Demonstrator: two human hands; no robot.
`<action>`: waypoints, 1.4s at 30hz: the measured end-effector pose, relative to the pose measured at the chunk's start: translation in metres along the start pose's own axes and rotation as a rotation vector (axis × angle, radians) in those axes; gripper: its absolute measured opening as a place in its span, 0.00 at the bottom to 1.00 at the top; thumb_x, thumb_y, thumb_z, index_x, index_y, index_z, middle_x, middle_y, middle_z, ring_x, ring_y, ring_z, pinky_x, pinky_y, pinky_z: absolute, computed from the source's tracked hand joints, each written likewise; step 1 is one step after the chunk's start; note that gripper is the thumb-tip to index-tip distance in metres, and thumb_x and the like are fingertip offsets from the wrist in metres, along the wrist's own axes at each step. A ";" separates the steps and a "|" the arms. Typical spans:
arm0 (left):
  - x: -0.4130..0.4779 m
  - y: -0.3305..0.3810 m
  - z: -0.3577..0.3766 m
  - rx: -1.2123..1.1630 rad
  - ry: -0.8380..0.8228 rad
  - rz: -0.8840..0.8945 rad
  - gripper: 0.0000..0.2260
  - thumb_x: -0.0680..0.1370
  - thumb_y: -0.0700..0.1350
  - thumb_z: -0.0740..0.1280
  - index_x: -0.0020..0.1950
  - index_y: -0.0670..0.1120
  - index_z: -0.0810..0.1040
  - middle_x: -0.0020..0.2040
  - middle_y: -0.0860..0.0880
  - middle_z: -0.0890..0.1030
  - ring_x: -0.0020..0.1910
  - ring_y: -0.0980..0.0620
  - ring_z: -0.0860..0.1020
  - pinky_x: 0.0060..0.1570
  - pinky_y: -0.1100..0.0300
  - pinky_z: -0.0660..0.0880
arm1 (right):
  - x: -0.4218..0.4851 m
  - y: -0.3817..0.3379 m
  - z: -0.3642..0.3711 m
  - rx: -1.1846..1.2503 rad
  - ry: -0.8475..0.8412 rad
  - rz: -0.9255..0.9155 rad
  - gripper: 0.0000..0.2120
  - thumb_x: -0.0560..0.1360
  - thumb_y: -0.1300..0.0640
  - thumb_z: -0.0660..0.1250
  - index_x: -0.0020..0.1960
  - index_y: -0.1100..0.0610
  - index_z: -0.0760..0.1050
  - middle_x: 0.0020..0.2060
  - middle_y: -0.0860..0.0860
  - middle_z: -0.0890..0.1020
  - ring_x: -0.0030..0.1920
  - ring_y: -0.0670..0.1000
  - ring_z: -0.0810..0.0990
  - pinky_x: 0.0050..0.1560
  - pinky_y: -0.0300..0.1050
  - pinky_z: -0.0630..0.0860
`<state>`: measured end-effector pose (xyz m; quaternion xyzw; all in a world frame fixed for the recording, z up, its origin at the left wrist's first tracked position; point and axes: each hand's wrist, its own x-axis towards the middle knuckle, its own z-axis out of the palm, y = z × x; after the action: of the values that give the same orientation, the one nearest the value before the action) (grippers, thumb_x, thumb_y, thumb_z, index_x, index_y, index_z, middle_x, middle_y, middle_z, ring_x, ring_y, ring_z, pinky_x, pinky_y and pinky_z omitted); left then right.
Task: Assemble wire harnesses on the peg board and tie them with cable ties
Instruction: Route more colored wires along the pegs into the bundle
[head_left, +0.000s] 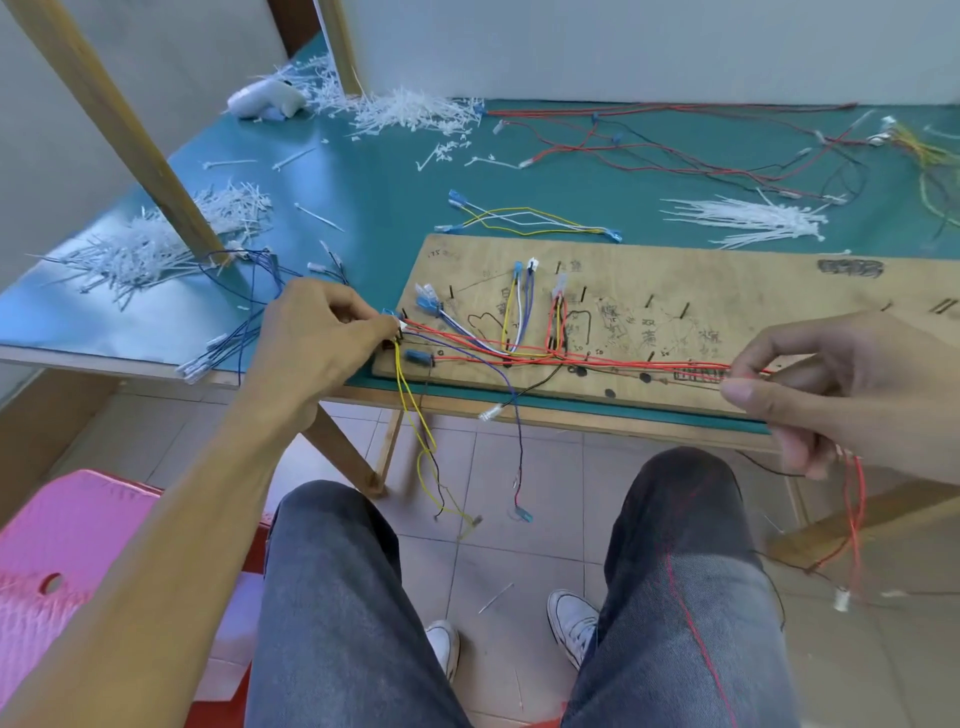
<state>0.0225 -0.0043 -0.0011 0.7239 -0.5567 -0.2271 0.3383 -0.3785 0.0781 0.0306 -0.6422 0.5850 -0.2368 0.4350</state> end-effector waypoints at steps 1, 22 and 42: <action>-0.001 0.001 0.000 -0.007 -0.007 -0.008 0.06 0.71 0.52 0.79 0.36 0.54 0.85 0.25 0.57 0.76 0.26 0.60 0.71 0.32 0.58 0.66 | 0.000 0.007 -0.003 0.034 -0.002 0.010 0.31 0.67 0.27 0.76 0.55 0.51 0.83 0.29 0.60 0.82 0.23 0.55 0.76 0.28 0.37 0.74; -0.099 0.074 0.048 0.547 -0.017 1.016 0.12 0.80 0.46 0.69 0.61 0.44 0.82 0.58 0.47 0.82 0.57 0.43 0.79 0.49 0.45 0.81 | -0.017 0.035 0.006 0.589 0.050 -0.034 0.16 0.77 0.47 0.75 0.53 0.60 0.84 0.51 0.67 0.86 0.38 0.58 0.86 0.40 0.44 0.83; -0.134 0.069 0.103 0.820 -0.076 0.960 0.28 0.83 0.51 0.63 0.79 0.38 0.68 0.74 0.43 0.74 0.69 0.43 0.73 0.68 0.50 0.65 | 0.012 0.014 0.005 0.530 0.310 -0.056 0.09 0.72 0.59 0.74 0.48 0.63 0.84 0.49 0.60 0.87 0.46 0.61 0.89 0.39 0.46 0.86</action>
<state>-0.1328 0.0893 -0.0249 0.4555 -0.8729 0.1564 0.0775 -0.3794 0.0693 0.0139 -0.4783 0.5444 -0.4881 0.4863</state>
